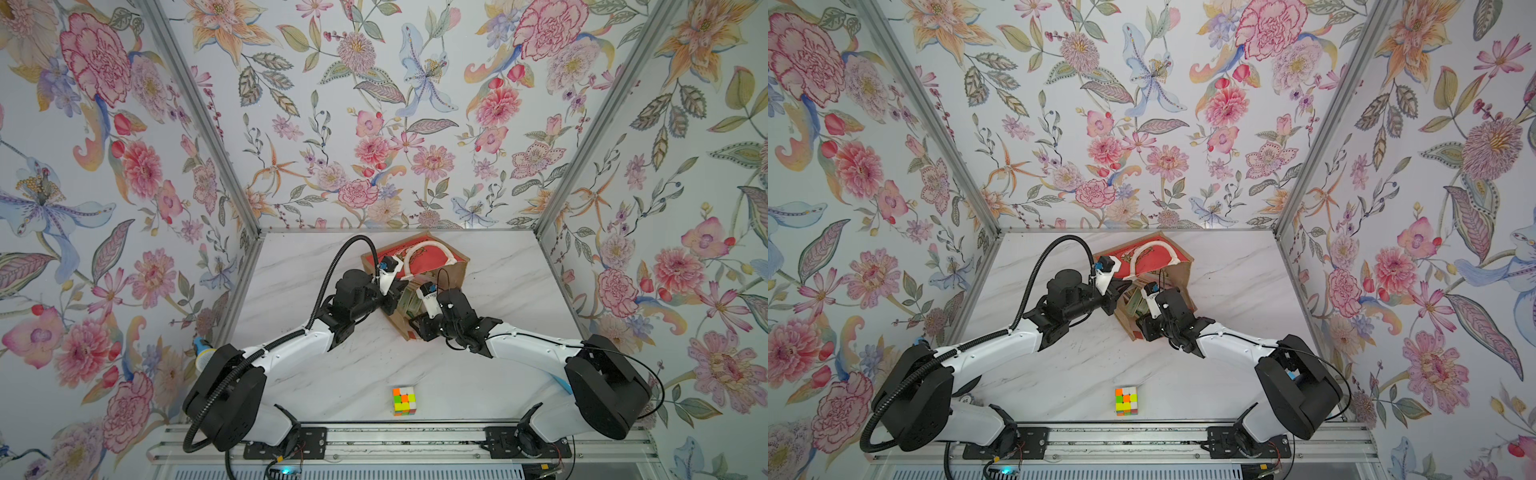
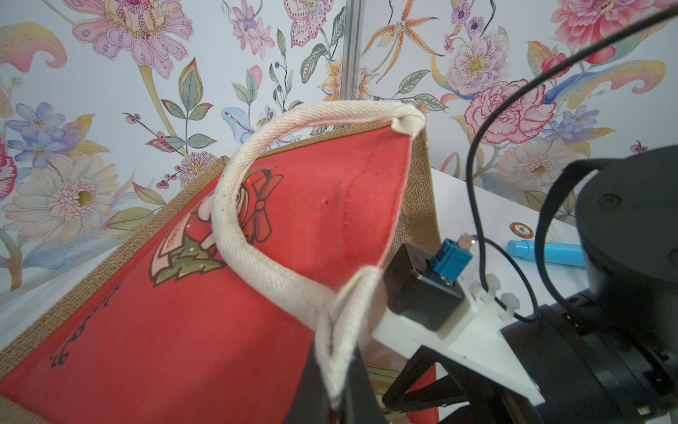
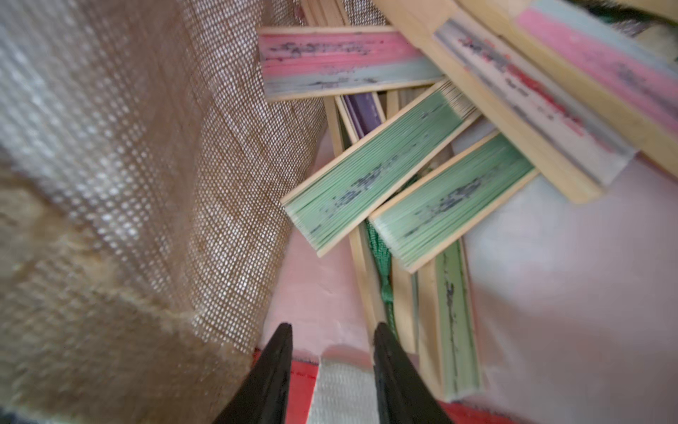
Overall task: Take out the folding fans from the tote bags
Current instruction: Pick up the folding fan from the canvas bag.
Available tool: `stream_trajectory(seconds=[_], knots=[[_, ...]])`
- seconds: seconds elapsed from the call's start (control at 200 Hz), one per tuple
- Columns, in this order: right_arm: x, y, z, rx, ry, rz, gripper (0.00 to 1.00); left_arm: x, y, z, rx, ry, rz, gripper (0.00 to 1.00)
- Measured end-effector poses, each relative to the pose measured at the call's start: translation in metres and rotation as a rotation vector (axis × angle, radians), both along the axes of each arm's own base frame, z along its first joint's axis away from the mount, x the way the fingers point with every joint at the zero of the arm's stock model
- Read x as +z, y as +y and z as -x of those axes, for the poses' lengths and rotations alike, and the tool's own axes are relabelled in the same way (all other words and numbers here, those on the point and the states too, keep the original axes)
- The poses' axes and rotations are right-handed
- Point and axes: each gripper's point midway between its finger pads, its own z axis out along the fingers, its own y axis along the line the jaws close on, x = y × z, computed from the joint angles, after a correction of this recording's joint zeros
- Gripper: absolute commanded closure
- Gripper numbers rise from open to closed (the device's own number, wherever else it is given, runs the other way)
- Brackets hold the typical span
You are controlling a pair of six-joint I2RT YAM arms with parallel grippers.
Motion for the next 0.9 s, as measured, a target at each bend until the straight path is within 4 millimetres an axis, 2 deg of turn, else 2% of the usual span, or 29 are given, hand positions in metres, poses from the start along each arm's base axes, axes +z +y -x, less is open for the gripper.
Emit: stream_trajectory(seconds=[0.19, 0.63, 0.776, 0.901], knots=[[-0.002, 0.009, -0.003, 0.017, -0.002, 0.012, 0.64, 0.004, 0.000, -0.002, 0.006, 0.021, -0.002, 1.00], [-0.024, 0.006, -0.011, 0.008, 0.021, 0.101, 0.67, 0.004, -0.002, 0.000, -0.012, 0.050, 0.001, 1.00], [-0.026, 0.004, -0.013, 0.000, 0.014, 0.115, 0.64, 0.004, -0.002, 0.000, -0.012, 0.052, 0.003, 1.00], [-0.027, 0.000, -0.015, -0.011, 0.010, 0.132, 0.56, 0.004, 0.000, -0.001, -0.007, 0.055, 0.006, 1.00]])
